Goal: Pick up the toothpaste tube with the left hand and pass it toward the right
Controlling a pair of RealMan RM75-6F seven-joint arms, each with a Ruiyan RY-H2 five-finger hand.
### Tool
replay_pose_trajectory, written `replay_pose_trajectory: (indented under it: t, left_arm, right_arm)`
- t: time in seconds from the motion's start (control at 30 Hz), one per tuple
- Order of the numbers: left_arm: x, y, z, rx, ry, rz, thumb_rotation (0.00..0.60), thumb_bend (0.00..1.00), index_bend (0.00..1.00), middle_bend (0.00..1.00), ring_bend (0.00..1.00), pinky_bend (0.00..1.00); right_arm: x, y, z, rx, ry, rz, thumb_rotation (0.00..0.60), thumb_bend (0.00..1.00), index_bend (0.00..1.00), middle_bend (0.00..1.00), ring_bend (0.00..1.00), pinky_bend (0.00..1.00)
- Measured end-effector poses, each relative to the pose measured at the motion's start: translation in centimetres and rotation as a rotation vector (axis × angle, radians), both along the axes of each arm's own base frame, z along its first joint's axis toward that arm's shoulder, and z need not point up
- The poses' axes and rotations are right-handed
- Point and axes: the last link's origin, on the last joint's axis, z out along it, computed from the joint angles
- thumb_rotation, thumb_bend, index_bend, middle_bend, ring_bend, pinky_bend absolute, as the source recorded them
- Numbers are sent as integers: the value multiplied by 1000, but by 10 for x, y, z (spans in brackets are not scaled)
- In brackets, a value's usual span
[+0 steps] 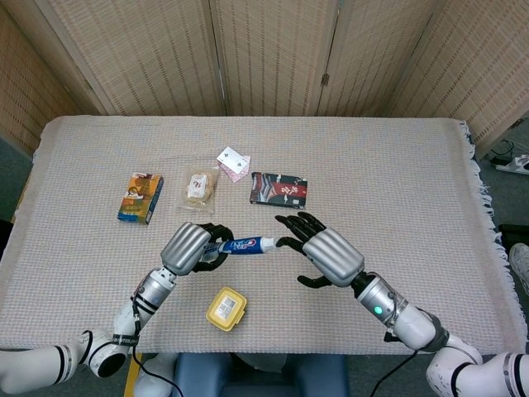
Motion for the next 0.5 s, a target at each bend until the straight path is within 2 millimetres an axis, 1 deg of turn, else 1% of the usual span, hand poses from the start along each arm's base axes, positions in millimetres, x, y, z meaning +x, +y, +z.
replay_pose_trajectory:
  t: [0.03, 0.1, 0.17, 0.2, 0.3, 0.5]
  left_arm:
    - [-1, 0, 0, 5, -10, 0, 600, 745, 754, 825, 728, 717]
    - [-3, -1, -2, 8, -28, 0, 600, 746, 753, 825, 728, 717]
    - [-3, -2, -4, 7, -41, 0, 600, 746, 753, 825, 728, 717]
    - [-2, -2, -6, 6, -49, -2, 600, 747, 753, 825, 728, 717]
    - [2, -4, -8, 9, -73, -11, 600, 748, 753, 825, 727, 717]
    - [10, -7, -10, 16, -111, -28, 600, 752, 754, 825, 727, 717]
  right_arm:
    - [0, 2, 3, 7, -29, -2, 600, 305, 190, 3, 0, 0]
    - [0, 4, 7, 20, -74, -3, 600, 305, 89, 1, 0, 0]
    - [0, 6, 10, 41, -124, -6, 600, 305, 23, 0, 0, 0]
    - [-1, 6, 10, 51, -144, -8, 600, 305, 6, 0, 0, 0]
    - [-1, 5, 10, 86, -209, -19, 600, 292, 0, 0, 0, 0]
    - [4, -1, -2, 153, -341, -30, 587, 257, 0, 0, 0, 0]
